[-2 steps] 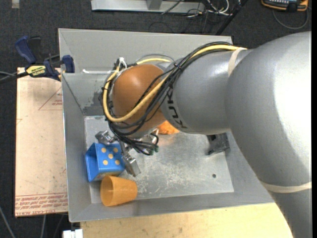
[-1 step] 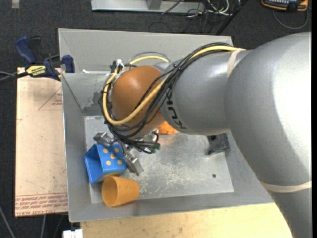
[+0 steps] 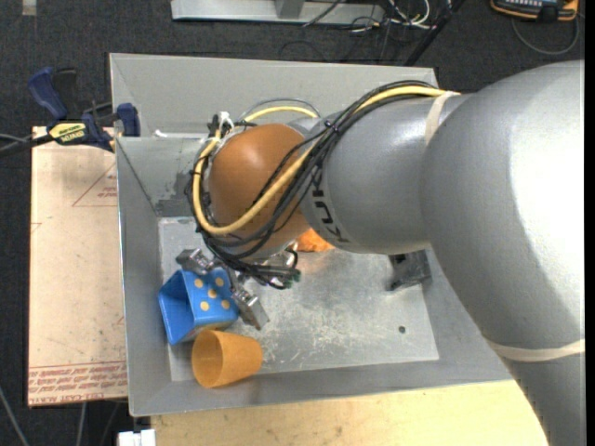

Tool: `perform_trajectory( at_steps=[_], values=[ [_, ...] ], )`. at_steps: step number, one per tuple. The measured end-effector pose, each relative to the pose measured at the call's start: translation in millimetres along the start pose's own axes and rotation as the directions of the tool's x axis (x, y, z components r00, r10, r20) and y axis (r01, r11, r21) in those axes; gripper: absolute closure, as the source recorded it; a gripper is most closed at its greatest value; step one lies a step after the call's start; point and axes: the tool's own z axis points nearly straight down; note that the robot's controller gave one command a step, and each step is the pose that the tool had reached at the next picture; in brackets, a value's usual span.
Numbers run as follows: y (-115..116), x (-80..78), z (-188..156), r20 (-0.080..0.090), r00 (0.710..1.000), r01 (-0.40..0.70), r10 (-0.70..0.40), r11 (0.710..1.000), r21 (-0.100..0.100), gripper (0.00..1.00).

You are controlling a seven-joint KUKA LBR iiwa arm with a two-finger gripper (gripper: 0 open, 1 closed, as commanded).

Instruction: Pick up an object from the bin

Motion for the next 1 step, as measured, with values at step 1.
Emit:
perform_trajectory(
  at_steps=[1],
  values=[
    [-1.3,-7.4,30.0,0.003,0.876,0.483,-0.483,0.876,0.001,1.00]
  ],
)
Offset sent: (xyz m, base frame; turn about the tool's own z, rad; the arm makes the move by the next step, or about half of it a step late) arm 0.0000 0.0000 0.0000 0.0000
